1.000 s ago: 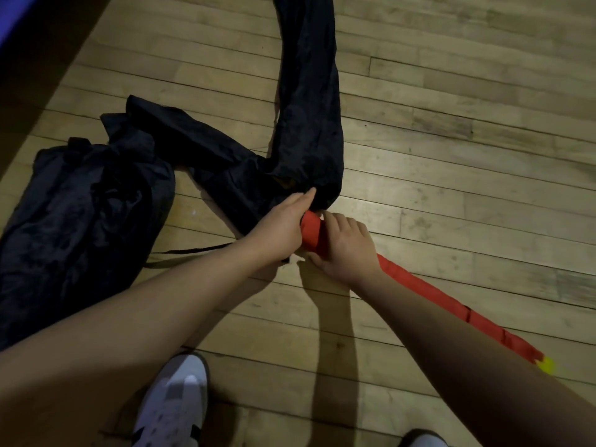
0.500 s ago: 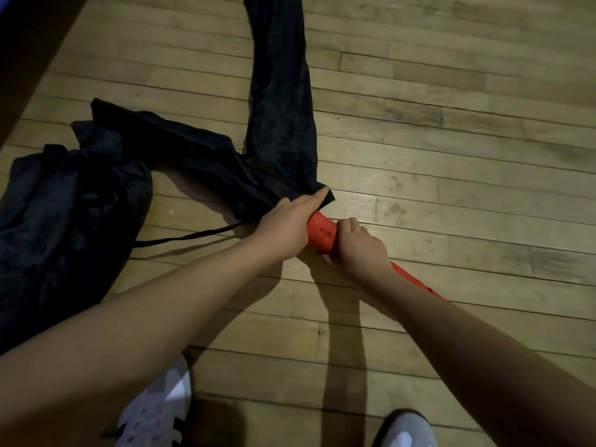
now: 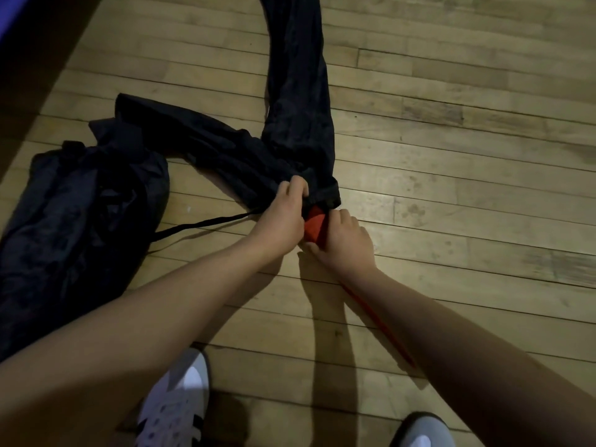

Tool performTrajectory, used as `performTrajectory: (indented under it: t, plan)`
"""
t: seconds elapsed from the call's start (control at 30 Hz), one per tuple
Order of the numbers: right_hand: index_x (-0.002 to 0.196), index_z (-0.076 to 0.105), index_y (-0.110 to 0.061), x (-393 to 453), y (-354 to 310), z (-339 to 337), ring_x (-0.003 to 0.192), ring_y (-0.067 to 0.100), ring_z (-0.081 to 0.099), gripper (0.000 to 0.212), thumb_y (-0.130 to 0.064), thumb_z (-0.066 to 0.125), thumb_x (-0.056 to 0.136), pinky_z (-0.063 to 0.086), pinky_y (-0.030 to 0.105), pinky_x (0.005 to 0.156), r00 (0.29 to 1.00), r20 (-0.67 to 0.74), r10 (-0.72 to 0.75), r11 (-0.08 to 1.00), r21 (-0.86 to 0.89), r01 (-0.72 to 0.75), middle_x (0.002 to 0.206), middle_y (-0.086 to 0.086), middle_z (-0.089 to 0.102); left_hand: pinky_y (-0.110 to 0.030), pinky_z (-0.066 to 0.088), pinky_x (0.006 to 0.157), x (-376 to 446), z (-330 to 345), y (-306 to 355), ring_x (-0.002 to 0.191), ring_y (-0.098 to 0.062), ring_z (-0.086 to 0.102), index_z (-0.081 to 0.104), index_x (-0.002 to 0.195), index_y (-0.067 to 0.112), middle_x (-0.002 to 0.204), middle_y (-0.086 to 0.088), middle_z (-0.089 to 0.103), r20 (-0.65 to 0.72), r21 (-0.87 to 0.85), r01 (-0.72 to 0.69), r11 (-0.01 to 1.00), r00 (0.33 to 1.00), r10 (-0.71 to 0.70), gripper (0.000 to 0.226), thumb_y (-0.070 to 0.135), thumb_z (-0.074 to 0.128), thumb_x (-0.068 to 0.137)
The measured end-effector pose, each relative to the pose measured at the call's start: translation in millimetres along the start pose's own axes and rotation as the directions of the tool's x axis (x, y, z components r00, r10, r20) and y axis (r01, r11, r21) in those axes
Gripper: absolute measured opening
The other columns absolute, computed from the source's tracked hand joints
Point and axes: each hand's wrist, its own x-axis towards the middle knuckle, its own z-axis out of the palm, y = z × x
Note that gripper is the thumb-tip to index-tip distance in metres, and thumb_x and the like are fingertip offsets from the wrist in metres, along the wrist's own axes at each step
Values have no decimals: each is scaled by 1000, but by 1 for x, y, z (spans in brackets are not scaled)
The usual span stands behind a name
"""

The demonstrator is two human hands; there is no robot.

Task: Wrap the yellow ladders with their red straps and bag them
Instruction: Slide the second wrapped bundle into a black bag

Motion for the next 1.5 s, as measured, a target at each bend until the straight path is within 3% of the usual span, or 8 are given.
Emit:
performTrajectory:
  t: [0.17, 0.27, 0.43, 0.6, 0.87, 1.07, 1.27, 1.5]
  plan:
    - [123, 40, -11, -28, 22, 1, 108, 25, 51, 60, -50, 63, 84, 42, 36, 87, 996, 81, 23, 1000, -17, -21, 118, 7, 48, -34, 49, 76, -8, 10, 0, 89, -20, 51, 51, 92, 13, 96, 1, 45, 107, 38, -59, 998, 993, 55, 31, -15, 42, 83]
    - [123, 42, -13, -47, 38, -1, 107, 23, 51, 62, -57, 59, 83, 42, 36, 89, 991, 117, 58, 997, -63, -51, 116, 6, 50, -30, 45, 87, -12, 14, 4, 106, -19, 49, 56, 115, 14, 117, -4, 51, 90, 50, -20, 999, 996, 15, 42, -13, 42, 86]
    - [124, 39, -13, -71, 52, 1, 104, 24, 53, 62, -58, 56, 85, 45, 35, 81, 983, 156, 101, 992, -96, -87, 118, 6, 49, -36, 44, 99, -15, 17, 13, 124, -26, 47, 28, 147, 24, 138, -10, 45, 96, -43, 74, 996, 993, -70, 65, -7, 42, 91]
    - [120, 40, -9, -58, 40, -5, 94, 24, 57, 54, -45, 63, 87, 51, 37, 72, 986, 150, 71, 992, 94, -86, 115, 9, 47, -31, 42, 89, -10, 20, 11, 110, -25, 52, 53, 125, 8, 120, -11, 54, -12, 7, 112, 994, 994, -112, 36, -1, 37, 95]
    - [105, 50, -8, -17, -5, -1, 85, 20, 55, 53, -45, 74, 76, 41, 32, 65, 986, 59, 153, 868, 469, -163, 98, 6, 54, -29, 39, 77, -17, 5, -7, 102, -28, 56, 53, 120, 8, 111, -15, 61, 11, -94, 124, 988, 992, -124, 29, 3, 36, 97]
    - [102, 35, -12, 5, -24, 14, 80, 19, 59, 56, -38, 77, 76, 37, 22, 52, 977, 85, 197, 730, 652, -204, 92, 7, 59, -28, 38, 72, -31, -2, -32, 95, -26, 56, 48, 122, 10, 111, -15, 60, 9, -136, 214, 967, 977, -215, 26, 7, 35, 99]
    - [130, 48, -14, 9, -19, 9, 113, 30, 43, 49, -19, 66, 85, 45, 40, 91, 975, -203, 96, 888, 460, 8, 127, 13, 44, -22, 41, 68, -43, 2, -36, 94, -18, 53, 44, 128, 10, 115, -11, 57, 52, -71, 179, 981, 983, -175, 28, 11, 39, 100]
    - [106, 68, -7, 5, 5, -2, 102, 27, 58, 26, 3, 53, 87, 49, 39, 80, 967, -163, -194, 894, 376, 242, 109, 8, 63, -40, 27, 113, -72, 36, -16, 137, -29, 27, -6, 151, 15, 148, -11, 22, 231, 245, 77, 966, 963, -136, 125, 75, 65, 67]
